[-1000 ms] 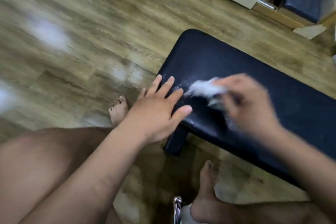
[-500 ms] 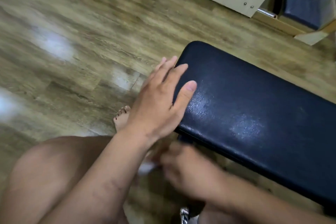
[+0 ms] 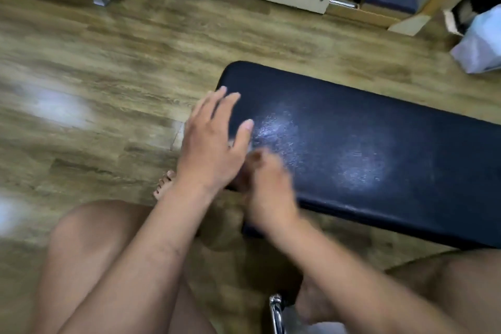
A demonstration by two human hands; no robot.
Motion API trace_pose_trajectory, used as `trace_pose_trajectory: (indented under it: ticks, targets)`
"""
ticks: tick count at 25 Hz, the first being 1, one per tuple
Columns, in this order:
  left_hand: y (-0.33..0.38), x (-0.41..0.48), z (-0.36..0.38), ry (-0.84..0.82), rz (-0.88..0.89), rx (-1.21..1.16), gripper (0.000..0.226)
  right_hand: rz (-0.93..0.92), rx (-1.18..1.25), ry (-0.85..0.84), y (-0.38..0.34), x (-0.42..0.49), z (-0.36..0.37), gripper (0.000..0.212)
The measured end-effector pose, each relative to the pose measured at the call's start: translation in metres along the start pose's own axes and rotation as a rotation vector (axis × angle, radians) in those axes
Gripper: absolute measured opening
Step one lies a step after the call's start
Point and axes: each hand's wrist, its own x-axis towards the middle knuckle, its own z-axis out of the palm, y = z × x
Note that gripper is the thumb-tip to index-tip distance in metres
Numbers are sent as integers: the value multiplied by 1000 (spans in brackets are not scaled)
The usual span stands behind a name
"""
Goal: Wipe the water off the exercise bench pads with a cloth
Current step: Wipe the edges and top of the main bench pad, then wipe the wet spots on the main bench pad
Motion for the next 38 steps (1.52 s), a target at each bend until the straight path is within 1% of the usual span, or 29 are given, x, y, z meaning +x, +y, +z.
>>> trace_pose_trajectory:
  ticks: [1, 2, 3, 4, 5, 7, 8, 9, 10, 11, 12, 13, 14, 15, 16, 17, 18, 20, 22, 23, 25, 26, 28, 31, 33, 34, 35, 36, 38]
  targets:
    - [4, 2, 0, 58, -14, -41, 51, -290, 106, -286, -31, -24, 9, 31]
    - [9, 4, -1, 84, -53, -87, 49, -484, 119, -481, -45, -50, 3, 32]
    - [14, 4, -1, 96, -96, -131, 48, -527, 191, -480, -31, -63, -16, 30]
    - [16, 8, 0, 101, -121, -154, 47, -450, 202, -339, 0, -60, -38, 25]
    - [16, 10, 1, 89, -133, -154, 46, -319, 163, -138, 45, -50, -57, 23]
    - [12, 4, 8, -13, -116, -117, 43, 75, 46, 293, 153, -25, -100, 24]
    - [11, -3, 12, -76, -101, -97, 44, 330, -69, 372, 191, -16, -118, 25]
    - [11, -11, 15, -132, -86, -86, 47, 579, -49, 365, 213, -13, -121, 26]
    - [13, -18, 19, -174, -71, -81, 49, 747, 67, 359, 214, -14, -116, 22]
    - [18, -23, 22, -193, -59, -81, 48, 802, 277, 343, 193, -23, -96, 15]
    - [26, -23, 24, -186, -45, -82, 46, 784, 471, 275, 162, -33, -77, 16]
    - [33, -20, 25, -175, -34, -94, 43, 719, 524, 97, 125, -52, -56, 20]
    - [44, -19, 25, -167, -30, -124, 40, 569, 525, -113, 87, -79, -28, 22]
    - [59, -18, 24, -160, -51, -180, 36, 354, 454, -236, 53, -110, -11, 24]
    - [72, -21, 22, -164, -90, -246, 32, 211, 422, -233, 35, -128, 0, 27]
    - [85, -25, 22, -192, -132, -300, 26, 136, 483, -198, 37, -144, 3, 26]
    - [94, -32, 25, -238, -170, -353, 20, 133, 667, -111, 44, -150, -1, 23]
    - [110, -55, 40, -443, -234, -384, 12, 358, 822, -11, 86, -144, -46, 21]
    - [142, -80, 59, -697, -300, -499, 13, 539, 1201, 133, 127, -157, -86, 17]
    - [159, -90, 66, -773, -391, -609, 17, 590, 1382, 164, 142, -167, -95, 18]
    - [198, -107, 75, -847, -595, -790, 29, 634, 1736, 172, 164, -194, -109, 26]
    - [215, -114, 76, -879, -635, -789, 32, 649, 1873, 161, 168, -207, -115, 32]
    - [240, -133, 81, -936, -587, -697, 29, 619, 1929, 252, 178, -227, -121, 35]
    - [256, -151, 89, -808, -489, -687, 14, 606, 1560, 476, 187, -239, -121, 21]
    - [260, -149, 86, -666, -467, -722, 16, 604, 1326, 518, 196, -245, -124, 14]
    - [264, -145, 80, -613, -435, -736, 20, 621, 1295, 537, 202, -249, -128, 17]
    - [268, -141, 73, -586, -390, -750, 25, 654, 1397, 554, 209, -253, -131, 21]
    - [271, -137, 67, -572, -333, -764, 29, 678, 1611, 558, 214, -255, -135, 25]
    - [278, -132, 55, -565, -248, -798, 28, 664, 2058, 474, 218, -260, -144, 33]
